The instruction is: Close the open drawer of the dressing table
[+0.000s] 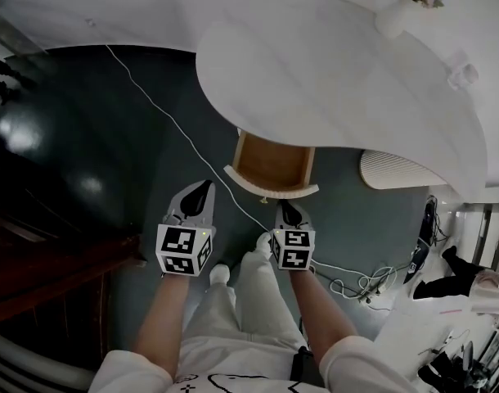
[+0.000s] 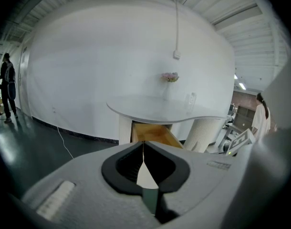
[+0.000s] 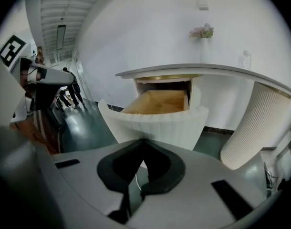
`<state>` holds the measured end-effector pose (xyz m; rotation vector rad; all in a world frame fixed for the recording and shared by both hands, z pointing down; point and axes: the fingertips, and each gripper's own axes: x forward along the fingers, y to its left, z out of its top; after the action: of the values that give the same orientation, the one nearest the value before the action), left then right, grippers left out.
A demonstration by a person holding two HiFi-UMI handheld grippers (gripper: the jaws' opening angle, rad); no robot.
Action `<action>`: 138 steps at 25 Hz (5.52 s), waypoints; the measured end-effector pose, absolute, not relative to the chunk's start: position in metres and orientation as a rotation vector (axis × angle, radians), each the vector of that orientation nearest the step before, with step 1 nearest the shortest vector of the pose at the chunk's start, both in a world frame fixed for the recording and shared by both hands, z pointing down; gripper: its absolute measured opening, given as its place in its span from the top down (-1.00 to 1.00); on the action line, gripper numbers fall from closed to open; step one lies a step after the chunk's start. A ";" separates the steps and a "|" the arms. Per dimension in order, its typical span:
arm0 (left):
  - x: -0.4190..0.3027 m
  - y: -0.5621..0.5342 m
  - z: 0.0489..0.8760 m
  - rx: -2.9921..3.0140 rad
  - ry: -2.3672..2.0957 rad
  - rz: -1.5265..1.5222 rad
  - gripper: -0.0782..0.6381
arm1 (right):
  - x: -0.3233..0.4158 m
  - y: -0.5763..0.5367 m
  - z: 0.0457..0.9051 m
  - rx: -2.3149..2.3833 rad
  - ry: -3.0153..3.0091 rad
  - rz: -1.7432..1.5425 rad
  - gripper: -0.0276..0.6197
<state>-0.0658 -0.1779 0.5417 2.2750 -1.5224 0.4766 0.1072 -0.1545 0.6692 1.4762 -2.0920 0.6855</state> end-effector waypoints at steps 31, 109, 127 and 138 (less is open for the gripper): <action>-0.057 -0.242 0.573 2.418 -1.430 0.418 0.73 | 0.117 -0.226 0.671 1.775 -2.082 0.550 0.93; -0.042 -0.244 0.509 2.626 -1.512 0.317 0.73 | 0.130 -0.244 0.603 1.768 -2.139 0.235 0.93; -0.044 -0.237 0.407 2.641 -1.555 0.241 0.73 | 0.130 -0.215 0.479 1.741 -2.196 0.262 0.93; -0.050 -0.236 0.345 2.720 -1.571 0.214 0.73 | 0.128 -0.211 0.396 1.692 -2.297 0.155 0.93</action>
<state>-0.0504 -0.2364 0.3450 2.7197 -1.5713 0.2137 0.1282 -0.2109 0.3962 1.6921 -2.2966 0.1554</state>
